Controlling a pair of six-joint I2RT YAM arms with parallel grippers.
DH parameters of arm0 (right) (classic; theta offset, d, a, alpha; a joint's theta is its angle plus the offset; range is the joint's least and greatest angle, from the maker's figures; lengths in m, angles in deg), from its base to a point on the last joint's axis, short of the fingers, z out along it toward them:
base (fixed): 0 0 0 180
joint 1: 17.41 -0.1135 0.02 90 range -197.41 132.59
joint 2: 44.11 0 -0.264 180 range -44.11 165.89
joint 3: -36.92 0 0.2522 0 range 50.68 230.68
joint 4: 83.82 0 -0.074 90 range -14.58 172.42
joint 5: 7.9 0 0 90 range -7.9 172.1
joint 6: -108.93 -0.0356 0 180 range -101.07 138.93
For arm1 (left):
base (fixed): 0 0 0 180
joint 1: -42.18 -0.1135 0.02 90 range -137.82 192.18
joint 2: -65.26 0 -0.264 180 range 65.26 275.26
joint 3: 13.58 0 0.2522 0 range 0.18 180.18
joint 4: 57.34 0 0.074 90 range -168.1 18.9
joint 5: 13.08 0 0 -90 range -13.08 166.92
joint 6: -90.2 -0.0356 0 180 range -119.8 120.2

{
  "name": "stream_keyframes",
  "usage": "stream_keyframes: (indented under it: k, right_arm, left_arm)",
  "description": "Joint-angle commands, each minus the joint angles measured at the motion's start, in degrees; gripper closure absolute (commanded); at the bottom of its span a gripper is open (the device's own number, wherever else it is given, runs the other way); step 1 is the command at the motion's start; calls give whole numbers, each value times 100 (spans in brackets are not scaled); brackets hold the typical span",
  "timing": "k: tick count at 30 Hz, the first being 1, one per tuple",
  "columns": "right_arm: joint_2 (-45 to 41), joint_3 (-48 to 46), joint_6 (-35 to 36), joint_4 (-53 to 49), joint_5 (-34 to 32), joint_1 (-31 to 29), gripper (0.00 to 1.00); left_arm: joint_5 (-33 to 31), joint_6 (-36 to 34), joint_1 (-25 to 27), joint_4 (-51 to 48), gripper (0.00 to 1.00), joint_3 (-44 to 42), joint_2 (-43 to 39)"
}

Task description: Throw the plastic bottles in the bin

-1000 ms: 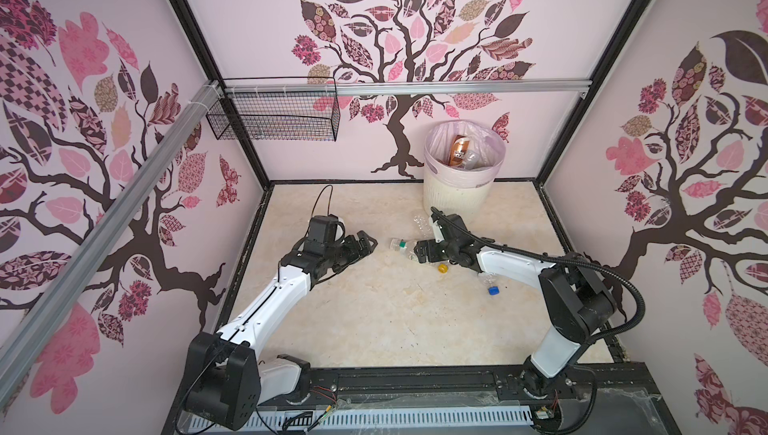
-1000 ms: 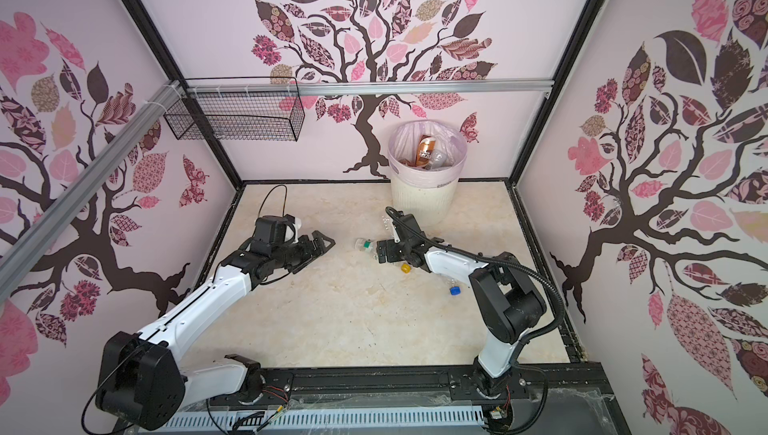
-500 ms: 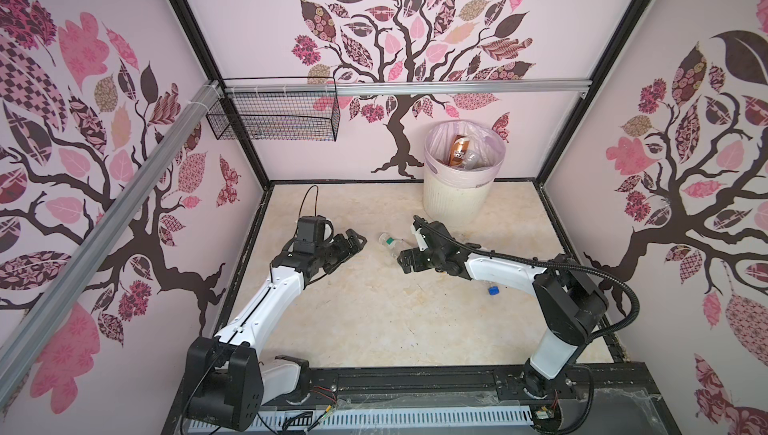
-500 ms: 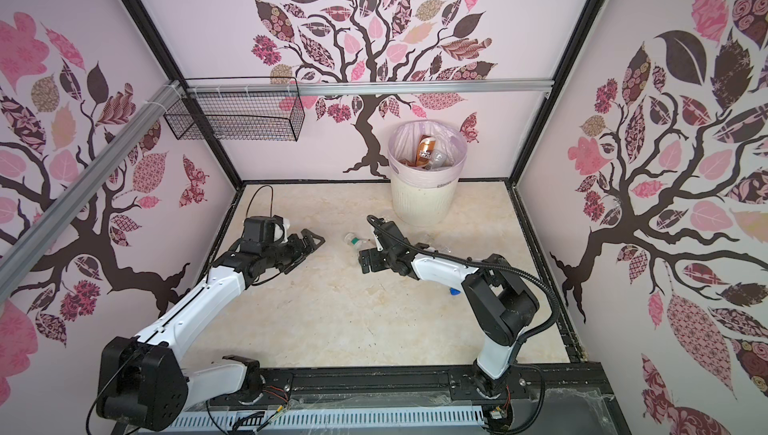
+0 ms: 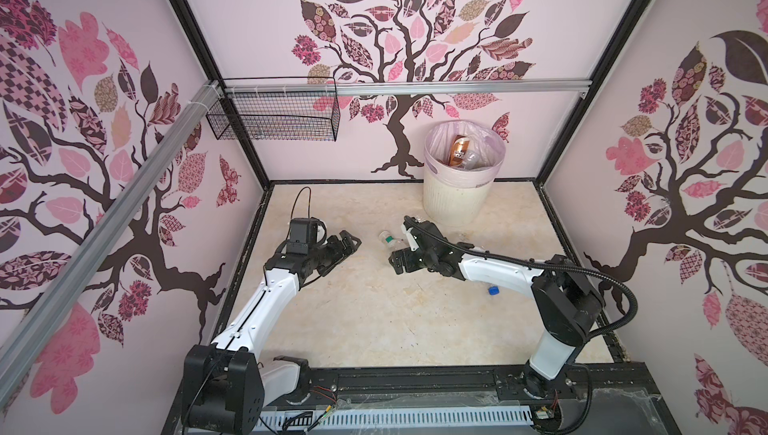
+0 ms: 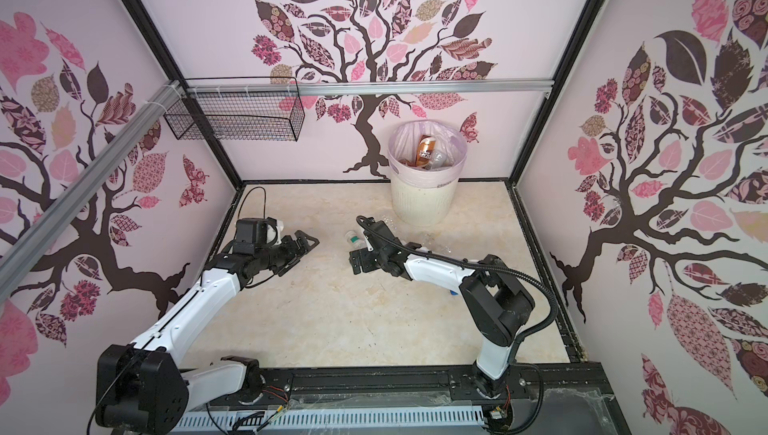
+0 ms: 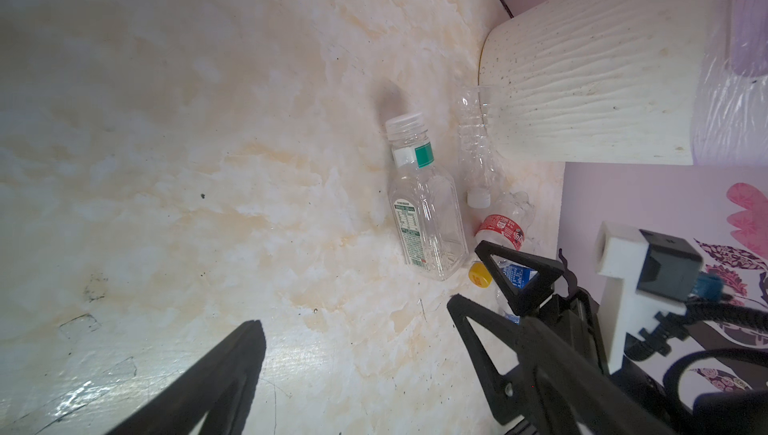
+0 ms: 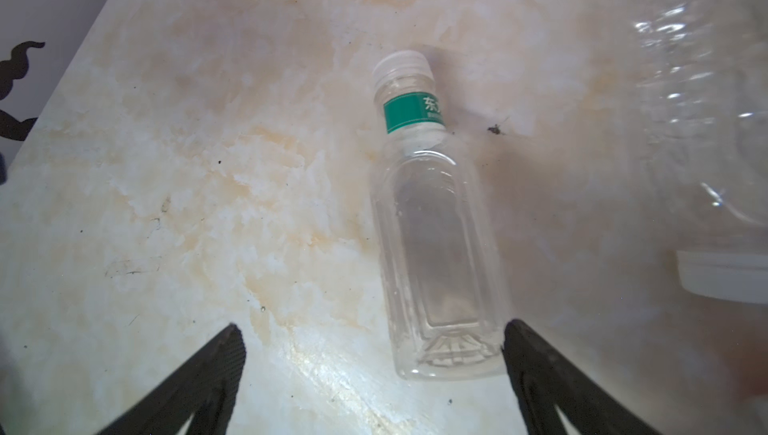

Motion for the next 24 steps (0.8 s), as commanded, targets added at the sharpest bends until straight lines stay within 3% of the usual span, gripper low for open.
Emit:
stream_keyframes:
  k: [1, 12, 24]
  right_arm:
    - [146, 302, 140, -206, -99, 154, 1]
    - [782, 555, -114, -13, 503, 76, 0]
    - [801, 798, -382, 73, 716, -370, 1]
  left_arm:
    - [27, -115, -29, -35, 2, -188, -87]
    - [39, -203, -31, -109, 2, -139, -18]
    - [-236, -577, -167, -685, 2, 226, 261]
